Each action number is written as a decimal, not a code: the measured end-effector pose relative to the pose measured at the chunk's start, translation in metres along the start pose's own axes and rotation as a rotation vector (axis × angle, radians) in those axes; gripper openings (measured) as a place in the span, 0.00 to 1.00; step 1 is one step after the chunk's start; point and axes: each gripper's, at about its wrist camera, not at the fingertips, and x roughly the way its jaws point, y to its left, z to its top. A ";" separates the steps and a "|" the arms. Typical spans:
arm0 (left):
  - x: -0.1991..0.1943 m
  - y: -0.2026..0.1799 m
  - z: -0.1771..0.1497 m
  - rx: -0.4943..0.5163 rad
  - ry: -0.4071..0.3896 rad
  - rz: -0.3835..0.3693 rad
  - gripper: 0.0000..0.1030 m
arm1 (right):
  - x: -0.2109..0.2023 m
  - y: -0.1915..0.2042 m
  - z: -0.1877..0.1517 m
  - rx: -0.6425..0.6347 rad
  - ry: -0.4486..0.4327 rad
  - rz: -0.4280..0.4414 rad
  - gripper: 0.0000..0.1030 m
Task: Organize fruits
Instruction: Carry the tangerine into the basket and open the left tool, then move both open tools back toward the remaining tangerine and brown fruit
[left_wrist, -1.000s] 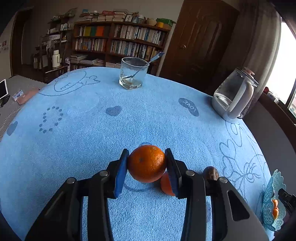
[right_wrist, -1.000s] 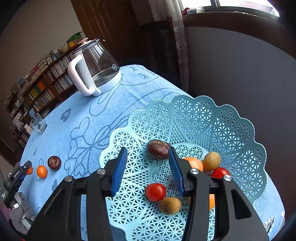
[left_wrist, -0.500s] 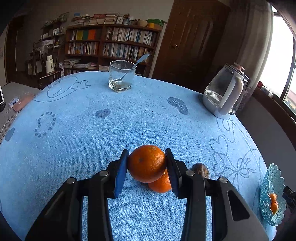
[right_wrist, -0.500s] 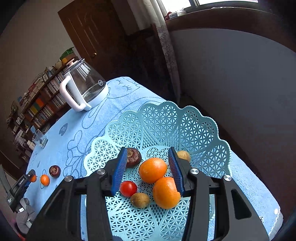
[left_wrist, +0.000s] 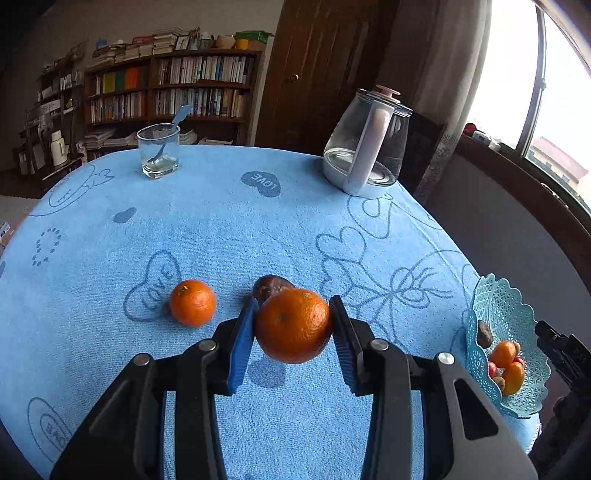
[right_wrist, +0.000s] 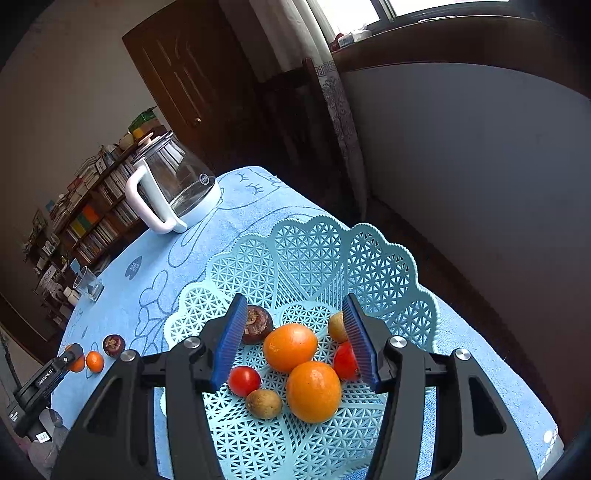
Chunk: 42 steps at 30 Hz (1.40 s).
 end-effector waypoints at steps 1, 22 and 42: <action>0.002 -0.011 -0.001 0.016 0.005 -0.013 0.39 | 0.000 -0.002 0.000 0.002 -0.001 0.002 0.54; 0.020 -0.157 -0.023 0.260 0.067 -0.210 0.39 | 0.000 -0.010 0.005 -0.007 -0.013 -0.002 0.54; 0.025 -0.160 -0.027 0.269 0.046 -0.178 0.78 | -0.003 -0.013 0.009 0.009 -0.030 0.000 0.61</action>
